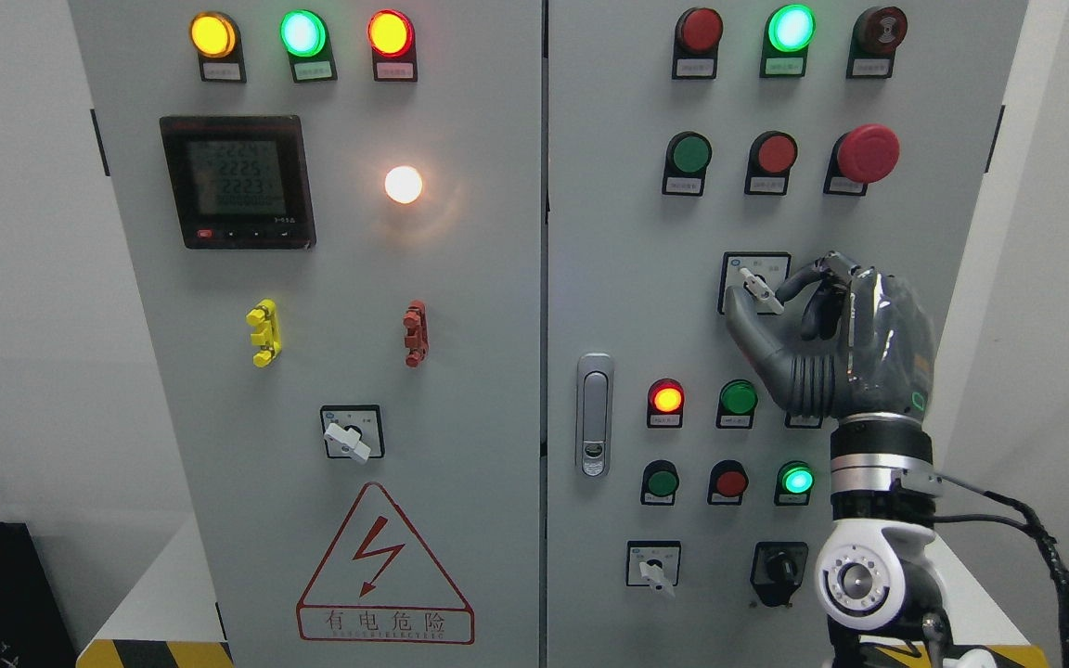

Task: Rotate and turn off gray switch
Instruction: 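Pinch the white rotary switch knob with right thumb and fingers, then rotate the gripped switch knob with the right hand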

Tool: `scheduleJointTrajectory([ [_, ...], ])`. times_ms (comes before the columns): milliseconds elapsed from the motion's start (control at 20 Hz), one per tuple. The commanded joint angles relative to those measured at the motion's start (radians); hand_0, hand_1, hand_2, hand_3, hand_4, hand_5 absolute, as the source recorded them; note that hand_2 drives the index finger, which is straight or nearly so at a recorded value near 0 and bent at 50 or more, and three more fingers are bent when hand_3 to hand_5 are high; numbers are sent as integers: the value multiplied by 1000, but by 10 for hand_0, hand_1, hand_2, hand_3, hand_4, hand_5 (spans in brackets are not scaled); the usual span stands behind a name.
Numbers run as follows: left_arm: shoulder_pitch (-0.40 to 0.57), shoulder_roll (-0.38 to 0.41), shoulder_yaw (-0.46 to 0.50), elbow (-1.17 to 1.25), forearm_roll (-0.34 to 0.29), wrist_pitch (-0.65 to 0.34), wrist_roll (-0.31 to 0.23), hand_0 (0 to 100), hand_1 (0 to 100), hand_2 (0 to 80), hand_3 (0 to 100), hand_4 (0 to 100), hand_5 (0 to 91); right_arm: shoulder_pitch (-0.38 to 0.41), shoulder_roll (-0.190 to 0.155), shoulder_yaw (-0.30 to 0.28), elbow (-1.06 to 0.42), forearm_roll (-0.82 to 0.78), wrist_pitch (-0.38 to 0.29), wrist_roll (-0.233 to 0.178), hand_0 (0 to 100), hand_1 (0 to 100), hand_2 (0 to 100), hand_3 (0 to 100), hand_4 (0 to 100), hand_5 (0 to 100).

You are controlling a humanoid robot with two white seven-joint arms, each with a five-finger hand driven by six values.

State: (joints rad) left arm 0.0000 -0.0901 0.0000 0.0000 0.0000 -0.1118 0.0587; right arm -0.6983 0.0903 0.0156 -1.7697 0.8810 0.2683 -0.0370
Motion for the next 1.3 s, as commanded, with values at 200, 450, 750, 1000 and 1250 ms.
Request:
scheduleJointTrajectory([
  [200,-9,0,8,-25,20,0,0,120,389,0,0,0,0,-1,0,20,1,1,3,0,144,439,615,958,975,1000],
  [450,-9,1,8,-25,20,0,0,120,389,0,0,0,0,-10,0,18,3,1,17,0,164,444,616,958,976,1000],
  [750,-9,0,8,-25,20,0,0,120,389,0,0,0,0,-12,0,18,9,1,19,0,192,463,627,964,977,1000],
  [1000,-9,0,8,-25,20,0,1,120,389,0,0,0,0,-13,0,20,9,1,19,0,200,467,629,969,979,1000],
  [1250,-9,1,8,-25,20,0,0,120,389,0,0,0,0,-18,0,20,9,1,18,0,205,468,635,972,980,1000],
])
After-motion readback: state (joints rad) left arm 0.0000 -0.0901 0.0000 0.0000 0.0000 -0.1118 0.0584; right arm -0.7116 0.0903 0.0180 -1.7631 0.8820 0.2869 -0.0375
